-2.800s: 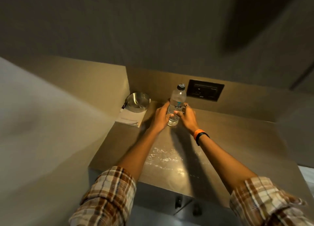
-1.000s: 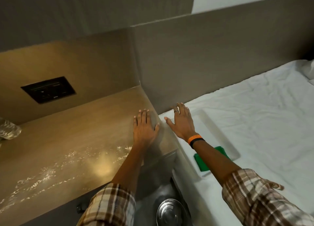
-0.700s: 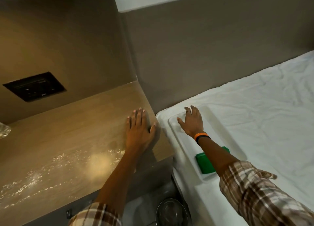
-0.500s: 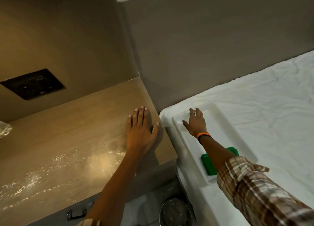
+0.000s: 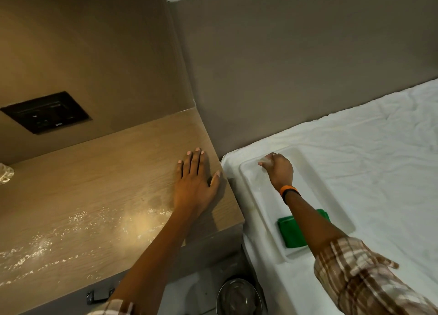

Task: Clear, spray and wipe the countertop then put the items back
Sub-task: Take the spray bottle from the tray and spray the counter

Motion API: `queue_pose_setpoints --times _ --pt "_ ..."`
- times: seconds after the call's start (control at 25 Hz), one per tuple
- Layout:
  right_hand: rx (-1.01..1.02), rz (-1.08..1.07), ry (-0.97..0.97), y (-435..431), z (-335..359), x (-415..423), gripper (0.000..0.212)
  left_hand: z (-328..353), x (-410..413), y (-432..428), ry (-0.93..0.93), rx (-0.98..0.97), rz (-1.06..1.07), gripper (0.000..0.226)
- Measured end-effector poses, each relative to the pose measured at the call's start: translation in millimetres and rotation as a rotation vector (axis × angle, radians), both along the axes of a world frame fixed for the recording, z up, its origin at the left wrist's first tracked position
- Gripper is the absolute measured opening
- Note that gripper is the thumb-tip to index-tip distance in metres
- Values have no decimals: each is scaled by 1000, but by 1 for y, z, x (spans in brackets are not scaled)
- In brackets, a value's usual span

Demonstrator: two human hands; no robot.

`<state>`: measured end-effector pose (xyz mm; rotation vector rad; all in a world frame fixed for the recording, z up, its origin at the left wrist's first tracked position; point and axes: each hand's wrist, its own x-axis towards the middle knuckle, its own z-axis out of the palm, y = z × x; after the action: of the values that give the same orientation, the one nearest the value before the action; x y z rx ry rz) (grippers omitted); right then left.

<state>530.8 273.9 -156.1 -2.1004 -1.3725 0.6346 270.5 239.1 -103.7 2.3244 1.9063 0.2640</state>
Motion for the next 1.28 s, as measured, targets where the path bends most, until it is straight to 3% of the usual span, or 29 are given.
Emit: queue_pose_setpoints --times 0.24,0.4,0.48,0.56,0.64,0.92,1.12,1.2,1.28 --pt "445 -133 227 -67 116 -27 31 20 0 -5 15 -102 -27 73" --pt "724 40 550 -104 203 -81 18 44 -3 -9 48 -211 -64 78" --pt "737 190 758 -118 228 -116 20 53 -18 -21 36 -178 -61 79" --pt "693 280 826 -132 239 -155 15 58 -46 -38 37 -114 -40 78" --pt "610 303 791 -143 232 -198 9 59 -88 -57 47 -59 3 79" --pt "274 401 389 -167 172 -349 31 69 -309 -136 25 0 294 82" --pt "226 623 113 -201 153 -469 52 67 -494 -197 53 -10 487 71" --pt "187 747 108 -224 146 -521 51 59 -549 -212 -14 -55 508 66" --pt "157 873 -43 -243 137 -564 47 48 -576 -220 -47 -106 455 63"
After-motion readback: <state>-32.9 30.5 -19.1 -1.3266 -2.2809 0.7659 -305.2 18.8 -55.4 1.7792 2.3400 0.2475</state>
